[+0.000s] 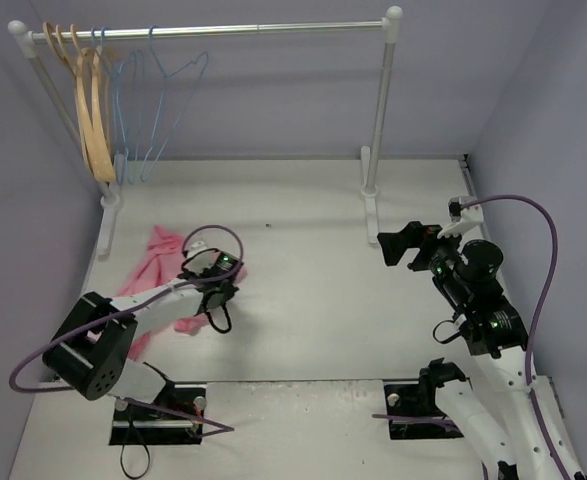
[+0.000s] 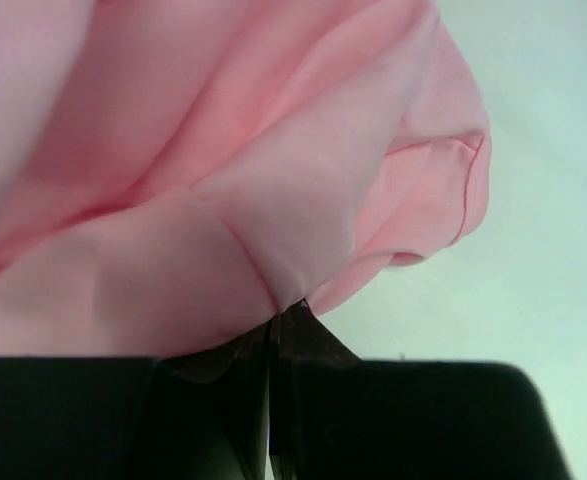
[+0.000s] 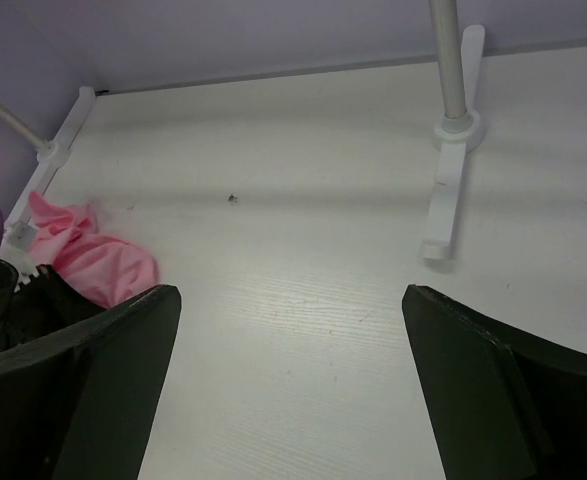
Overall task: Place the t-shirt on the hanger
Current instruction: Move the T-shirt to the center of the board, then flatten out the T-shirt at the center of the board.
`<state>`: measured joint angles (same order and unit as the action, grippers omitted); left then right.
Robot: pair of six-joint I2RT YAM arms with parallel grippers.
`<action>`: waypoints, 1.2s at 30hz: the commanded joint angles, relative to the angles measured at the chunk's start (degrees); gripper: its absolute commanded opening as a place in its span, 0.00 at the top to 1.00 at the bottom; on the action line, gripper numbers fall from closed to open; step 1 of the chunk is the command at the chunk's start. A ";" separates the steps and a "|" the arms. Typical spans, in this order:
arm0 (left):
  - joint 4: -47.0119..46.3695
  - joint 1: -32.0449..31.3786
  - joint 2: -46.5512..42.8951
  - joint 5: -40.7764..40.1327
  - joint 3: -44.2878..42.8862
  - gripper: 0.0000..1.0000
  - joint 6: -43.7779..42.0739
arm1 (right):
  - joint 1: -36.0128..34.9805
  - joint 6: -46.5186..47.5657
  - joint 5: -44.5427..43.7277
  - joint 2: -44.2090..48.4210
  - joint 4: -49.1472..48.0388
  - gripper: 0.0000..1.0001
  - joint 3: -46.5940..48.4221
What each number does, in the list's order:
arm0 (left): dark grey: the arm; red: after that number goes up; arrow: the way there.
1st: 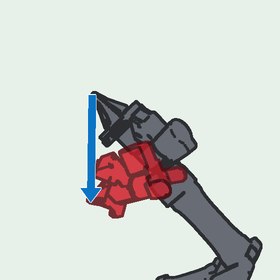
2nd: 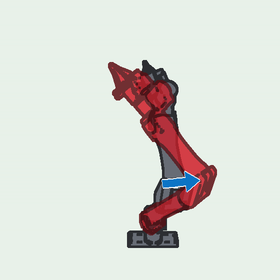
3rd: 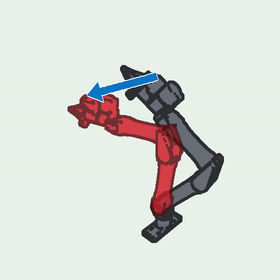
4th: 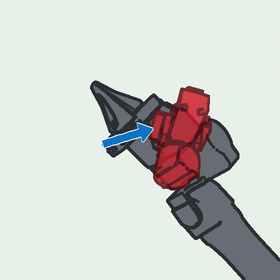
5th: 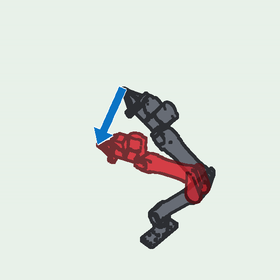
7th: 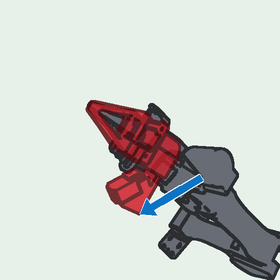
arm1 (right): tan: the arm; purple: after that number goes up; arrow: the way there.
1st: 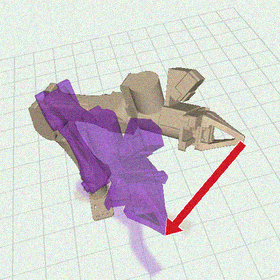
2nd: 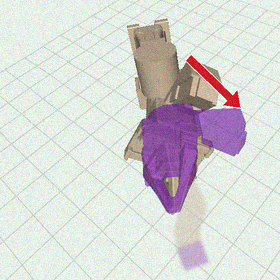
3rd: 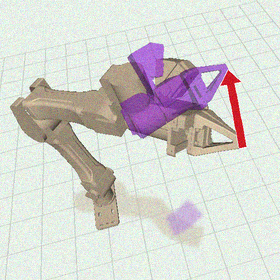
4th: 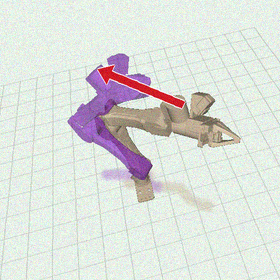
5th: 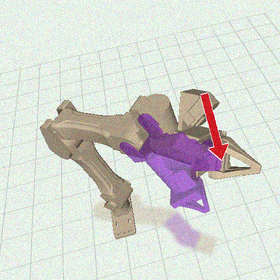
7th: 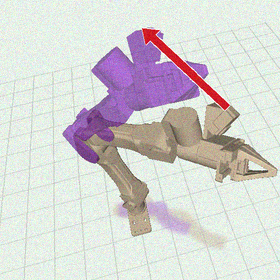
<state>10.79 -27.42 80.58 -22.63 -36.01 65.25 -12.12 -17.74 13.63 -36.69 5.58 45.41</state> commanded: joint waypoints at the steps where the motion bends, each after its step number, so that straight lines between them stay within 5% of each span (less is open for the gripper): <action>1: 5.03 -13.03 1.77 2.95 -5.55 1.00 1.46 | -0.54 0.69 1.75 -1.63 -4.97 0.00 1.79; 5: 9.16 -24.42 5.81 1.62 -15.47 1.00 -3.01 | -0.54 0.69 2.54 -3.12 -4.62 0.00 1.88; 9: 11.79 -29.88 7.76 4.96 -23.92 0.58 -10.05 | -1.67 1.12 3.07 -5.58 -4.00 0.00 2.05; 15: 18.56 -30.42 -0.14 3.05 -28.94 0.45 -17.52 | -4.49 0.08 1.94 -12.26 -3.21 0.07 1.26; 17: 20.58 -28.67 -2.78 1.98 -28.16 0.43 -20.07 | -7.21 -0.45 0.53 -15.51 -3.56 0.09 0.83; 22: 21.29 -10.74 -5.78 14.62 -23.94 0.43 -23.40 | -15.55 -6.33 -6.85 -24.82 -7.23 0.12 -1.89; 36: 18.92 -0.36 8.71 19.91 -26.74 0.42 -28.34 | -22.33 -16.01 -6.60 -42.75 -23.67 0.16 -12.36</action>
<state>31.44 -29.02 88.51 -3.79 -60.40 38.48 -33.85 -31.46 7.92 -78.19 -9.34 32.97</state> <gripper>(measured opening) 0.582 0.848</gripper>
